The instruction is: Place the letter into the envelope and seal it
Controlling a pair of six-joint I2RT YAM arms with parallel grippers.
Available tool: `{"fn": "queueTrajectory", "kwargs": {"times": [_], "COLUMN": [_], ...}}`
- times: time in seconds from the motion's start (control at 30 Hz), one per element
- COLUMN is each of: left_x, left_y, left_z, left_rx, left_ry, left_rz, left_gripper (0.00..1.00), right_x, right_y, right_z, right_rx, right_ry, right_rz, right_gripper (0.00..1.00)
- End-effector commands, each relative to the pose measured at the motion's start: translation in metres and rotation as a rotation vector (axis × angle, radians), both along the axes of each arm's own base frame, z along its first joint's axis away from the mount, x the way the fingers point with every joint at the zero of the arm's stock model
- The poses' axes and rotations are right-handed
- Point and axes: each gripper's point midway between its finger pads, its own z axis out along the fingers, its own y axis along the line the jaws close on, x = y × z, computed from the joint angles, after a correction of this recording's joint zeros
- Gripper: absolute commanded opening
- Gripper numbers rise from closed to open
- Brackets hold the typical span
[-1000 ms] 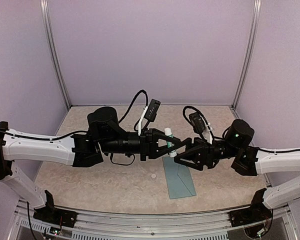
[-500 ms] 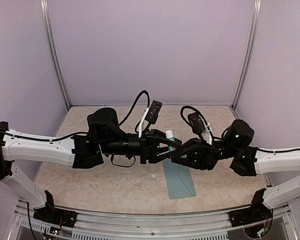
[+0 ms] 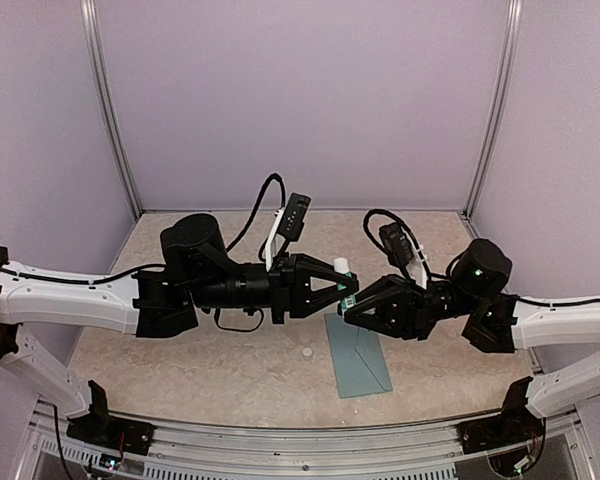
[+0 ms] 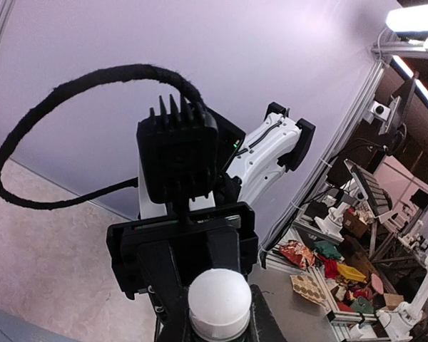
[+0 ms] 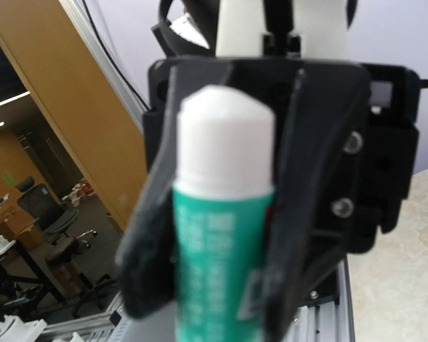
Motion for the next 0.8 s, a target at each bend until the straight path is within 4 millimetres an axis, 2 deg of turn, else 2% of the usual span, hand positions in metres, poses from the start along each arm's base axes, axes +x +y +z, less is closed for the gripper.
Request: {"fn": "queueTrajectory", "kwargs": {"times": [0.0, 0.07, 0.27, 0.57, 0.63, 0.7, 0.77], "left_x": [0.001, 0.008, 0.037, 0.068, 0.072, 0.074, 0.076], "left_y": [0.004, 0.004, 0.007, 0.010, 0.011, 0.010, 0.011], "left_z": [0.006, 0.002, -0.007, -0.025, -0.029, -0.031, -0.030], "left_rx": [-0.017, 0.000, 0.044, 0.064, 0.071, 0.078, 0.079], "left_ry": [-0.031, -0.034, -0.005, 0.127, 0.147, 0.155, 0.153], "left_rz": [0.028, 0.071, 0.245, 0.414, 0.439, 0.446, 0.451], "left_gripper": [0.07, 0.07, 0.04, 0.03, 0.02, 0.02, 0.02], "right_x": [0.003, 0.012, 0.062, 0.136, 0.144, 0.143, 0.134], "right_y": [-0.002, 0.000, 0.004, 0.007, 0.012, 0.019, 0.024], "right_z": [0.005, 0.003, -0.010, -0.051, -0.051, -0.043, -0.030], "right_rx": [0.014, -0.014, -0.185, -0.544, -0.570, -0.536, -0.468], "right_ry": [-0.021, -0.022, -0.034, -0.047, -0.051, -0.048, -0.052], "right_rz": [-0.047, -0.103, -0.398, -0.833, -0.873, -0.856, -0.804], "right_gripper": [0.02, 0.01, 0.00, 0.00, 0.00, 0.00, 0.10]}}
